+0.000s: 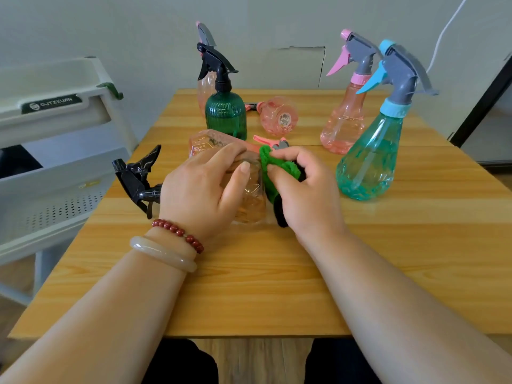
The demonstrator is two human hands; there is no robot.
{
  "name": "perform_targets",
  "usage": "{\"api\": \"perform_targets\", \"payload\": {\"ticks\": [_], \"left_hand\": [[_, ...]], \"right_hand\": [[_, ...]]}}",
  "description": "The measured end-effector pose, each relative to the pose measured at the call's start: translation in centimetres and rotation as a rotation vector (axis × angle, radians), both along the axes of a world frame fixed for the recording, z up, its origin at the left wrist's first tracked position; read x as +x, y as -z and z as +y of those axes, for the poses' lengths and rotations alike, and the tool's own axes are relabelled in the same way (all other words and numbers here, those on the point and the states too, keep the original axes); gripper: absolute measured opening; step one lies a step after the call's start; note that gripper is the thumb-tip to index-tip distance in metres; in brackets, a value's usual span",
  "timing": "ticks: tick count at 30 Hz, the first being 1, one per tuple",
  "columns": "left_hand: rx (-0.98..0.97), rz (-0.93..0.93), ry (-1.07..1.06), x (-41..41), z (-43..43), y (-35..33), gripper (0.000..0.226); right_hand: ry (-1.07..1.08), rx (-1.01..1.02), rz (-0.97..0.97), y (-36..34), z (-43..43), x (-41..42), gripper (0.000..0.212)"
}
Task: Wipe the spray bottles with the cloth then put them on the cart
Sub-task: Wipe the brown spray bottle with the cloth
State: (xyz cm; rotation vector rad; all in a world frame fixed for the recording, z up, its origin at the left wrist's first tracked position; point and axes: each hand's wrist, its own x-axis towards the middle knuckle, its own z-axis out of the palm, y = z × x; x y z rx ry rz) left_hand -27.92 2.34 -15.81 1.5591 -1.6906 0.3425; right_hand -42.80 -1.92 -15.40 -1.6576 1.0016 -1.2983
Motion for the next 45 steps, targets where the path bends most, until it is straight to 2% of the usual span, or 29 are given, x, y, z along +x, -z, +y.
{"api": "perform_targets", "payload": {"ticks": [2, 5, 7, 11, 12, 13, 15, 17, 18, 20, 22, 23, 24, 27, 28, 32, 33, 36, 38, 39, 42, 43, 45], "left_hand": [[0.0, -0.011, 0.007, -0.1, 0.1, -0.1, 0.05], [0.021, -0.007, -0.002, -0.2, 0.0, -0.1, 0.049], [0.026, 0.0, -0.008, -0.3, 0.0, 0.0, 0.05], [0.044, -0.016, 0.011, -0.8, 0.1, 0.0, 0.052], [0.05, -0.027, 0.002, -1.0, 0.1, -0.1, 0.052], [0.052, -0.034, -0.009, -1.2, 0.1, -0.2, 0.052], [0.046, -0.052, -0.02, -1.3, 0.1, -0.5, 0.049], [0.013, -0.084, -0.004, -1.3, 0.1, -0.6, 0.046], [-0.005, -0.088, 0.014, -1.4, 0.1, -0.7, 0.042], [-0.015, -0.047, 0.042, -1.7, 0.0, -0.7, 0.035], [0.003, 0.01, 0.015, -2.0, -0.1, -0.7, 0.038], [0.011, 0.023, -0.009, -2.1, -0.2, -0.8, 0.042], [0.018, 0.017, -0.025, -2.1, -0.2, -0.7, 0.046], [0.047, -0.008, -0.035, -2.0, -0.3, -0.7, 0.051], [0.052, -0.006, -0.034, -1.9, -0.3, -0.7, 0.051], [0.057, 0.004, -0.046, -1.9, -0.2, -0.6, 0.051], [0.052, 0.005, -0.043, -1.9, -0.2, -0.6, 0.051], [0.031, 0.01, -0.027, -2.0, -0.3, -0.6, 0.047], [0.017, 0.009, -0.032, -2.1, -0.3, -0.6, 0.046], [0.014, 0.008, -0.035, -2.0, -0.3, -0.5, 0.046], [0.023, 0.006, -0.049, -2.0, -0.2, -0.5, 0.05], [0.027, 0.004, -0.056, -2.0, -0.2, -0.5, 0.051], [0.026, 0.01, -0.054, -2.0, -0.3, -0.6, 0.049]], "right_hand": [[0.007, -0.084, 0.025, -0.3, 0.0, 0.0, 0.016], [0.03, 0.003, 0.251, 0.1, -0.9, 0.0, 0.011], [0.035, 0.033, 0.301, 0.4, -0.9, -0.1, 0.009], [0.031, -0.048, -0.068, -0.4, 0.1, -0.1, 0.022], [0.032, -0.018, -0.087, -0.5, 0.0, -0.1, 0.021], [0.034, 0.025, -0.034, -0.4, -0.1, 0.0, 0.018], [0.043, 0.074, 0.203, 0.1, -0.6, -0.1, 0.013], [0.053, 0.038, 0.377, 0.5, -0.9, -0.2, 0.015], [0.061, 0.005, 0.374, 0.5, -0.7, -0.3, 0.016], [0.074, -0.064, 0.182, 0.0, -0.2, -0.3, 0.019], [0.063, -0.146, -0.023, -0.5, 0.2, -0.2, 0.019], [0.053, -0.144, -0.039, -0.5, 0.3, -0.1, 0.017], [0.051, -0.096, -0.005, -0.4, 0.1, 0.0, 0.015], [0.054, 0.081, 0.324, 0.3, -1.0, 0.0, 0.01], [0.055, 0.112, 0.346, 0.5, -1.1, -0.1, 0.01], [0.067, 0.025, -0.012, -0.3, -0.2, -0.1, 0.012], [0.065, 0.029, -0.014, -0.5, -0.2, 0.1, 0.011], [0.068, 0.103, 0.278, 0.1, -1.0, 0.0, 0.009], [0.057, 0.141, 0.366, 0.3, -1.2, -0.2, 0.01], [0.059, 0.124, 0.314, 0.3, -1.0, -0.3, 0.009], [0.06, 0.006, -0.06, -0.5, -0.1, -0.1, 0.01], [0.048, -0.013, -0.094, -0.5, 0.0, -0.1, 0.01], [0.049, 0.045, 0.05, -0.1, -0.2, -0.1, 0.008]]}}
